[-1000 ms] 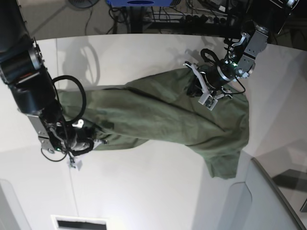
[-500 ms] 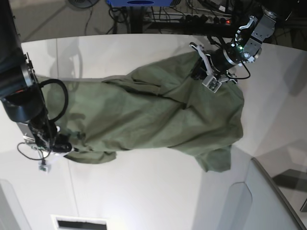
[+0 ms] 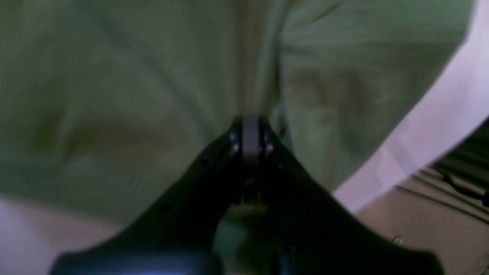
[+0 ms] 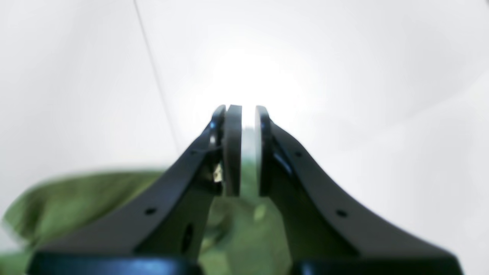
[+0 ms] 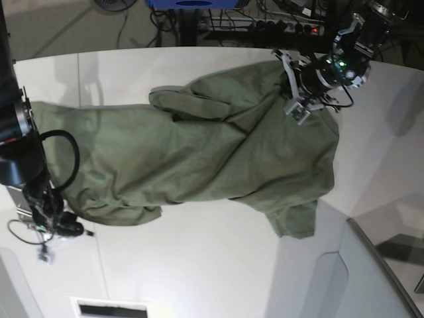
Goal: Layout the t-shirt on the table in an organized manner, then fold the t-shirt properly
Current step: 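Drag the shirt with both grippers to spread it flat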
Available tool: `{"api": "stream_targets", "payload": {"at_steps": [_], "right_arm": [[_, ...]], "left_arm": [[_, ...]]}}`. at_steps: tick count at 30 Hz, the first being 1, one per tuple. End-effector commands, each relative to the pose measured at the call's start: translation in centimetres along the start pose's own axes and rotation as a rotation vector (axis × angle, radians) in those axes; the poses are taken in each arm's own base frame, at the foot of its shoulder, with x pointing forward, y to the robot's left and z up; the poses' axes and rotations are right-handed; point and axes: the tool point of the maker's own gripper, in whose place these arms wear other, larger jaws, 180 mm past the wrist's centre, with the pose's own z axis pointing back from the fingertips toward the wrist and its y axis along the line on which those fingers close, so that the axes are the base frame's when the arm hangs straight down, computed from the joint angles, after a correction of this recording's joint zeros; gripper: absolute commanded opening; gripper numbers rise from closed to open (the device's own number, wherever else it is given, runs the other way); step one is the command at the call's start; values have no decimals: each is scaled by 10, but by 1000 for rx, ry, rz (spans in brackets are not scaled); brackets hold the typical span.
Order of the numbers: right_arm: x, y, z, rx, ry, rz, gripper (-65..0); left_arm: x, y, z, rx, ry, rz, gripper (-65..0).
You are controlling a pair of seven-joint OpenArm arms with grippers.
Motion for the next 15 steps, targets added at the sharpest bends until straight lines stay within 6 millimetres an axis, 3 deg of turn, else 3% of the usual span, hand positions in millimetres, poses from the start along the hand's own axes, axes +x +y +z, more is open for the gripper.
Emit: {"api": "stream_targets", "payload": {"at_steps": [1, 4, 8, 10, 13, 15], "right_arm": [[21, 28, 6, 76, -34, 10, -588], [-5, 83, 27, 231, -14, 71, -588], [-28, 147, 81, 433, -102, 113, -588], [-41, 141, 85, 375, -59, 64, -588], [-72, 114, 66, 203, 64, -96, -588], [-87, 97, 56, 155, 110, -133, -588]], "left_arm": [[35, 22, 10, 62, -101, 0, -650], [73, 49, 17, 128, -192, 27, -650], [87, 72, 10, 165, -167, 44, -650], [91, 72, 6, 162, -170, 59, -650], [88, 67, 2, 150, -162, 61, -650], [83, 54, -3, 119, -145, 45, -650]]}}
